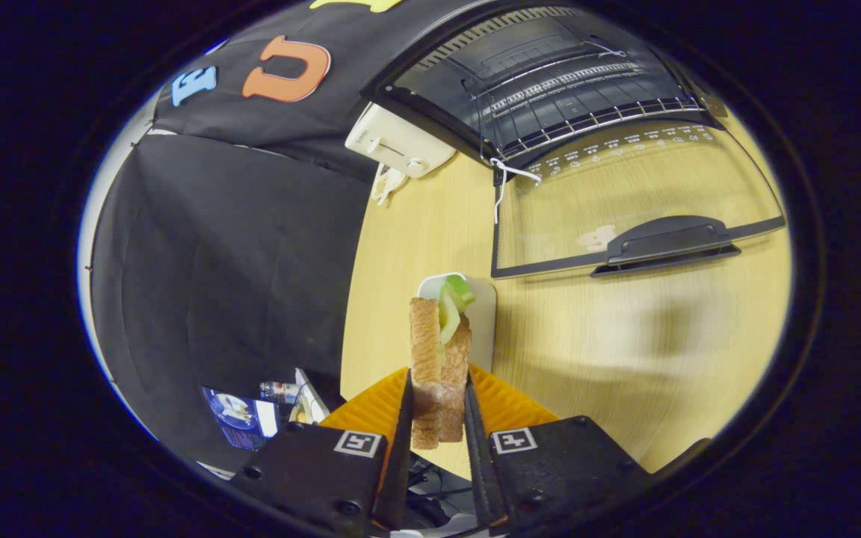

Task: Open the toaster oven, put the food inside, and close the toaster oven door.

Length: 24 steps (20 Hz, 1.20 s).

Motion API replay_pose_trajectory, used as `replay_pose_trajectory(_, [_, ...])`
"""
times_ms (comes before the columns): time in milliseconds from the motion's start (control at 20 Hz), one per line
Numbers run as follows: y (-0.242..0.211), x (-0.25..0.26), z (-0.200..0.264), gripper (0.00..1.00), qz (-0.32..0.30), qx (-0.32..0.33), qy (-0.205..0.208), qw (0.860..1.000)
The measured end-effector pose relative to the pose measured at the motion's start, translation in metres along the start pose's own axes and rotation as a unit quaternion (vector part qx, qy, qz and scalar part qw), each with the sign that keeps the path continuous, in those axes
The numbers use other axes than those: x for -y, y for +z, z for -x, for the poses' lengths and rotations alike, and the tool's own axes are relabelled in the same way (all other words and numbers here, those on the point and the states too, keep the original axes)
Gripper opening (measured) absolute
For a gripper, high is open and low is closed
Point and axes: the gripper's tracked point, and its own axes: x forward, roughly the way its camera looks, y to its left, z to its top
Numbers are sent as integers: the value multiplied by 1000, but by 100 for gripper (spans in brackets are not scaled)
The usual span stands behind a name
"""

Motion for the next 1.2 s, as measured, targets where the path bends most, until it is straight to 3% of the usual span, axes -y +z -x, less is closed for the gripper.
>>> replay_pose_trajectory(400, [15, -20, 34, 37, -28, 32, 82, 996])
replay_pose_trajectory(550, [37, -21, 50, 37, -31, 84, 116, 989])
replay_pose_trajectory(700, [81, -15, 66, 37, -40, 193, 132, 971])
replay_pose_trajectory(950, [119, 14, 68, 37, -62, 253, 110, 959])
replay_pose_trajectory(1100, [152, 30, 85, 37, -89, 319, 131, 934])
replay_pose_trajectory(1200, [174, 54, 92, 37, -122, 352, 119, 920])
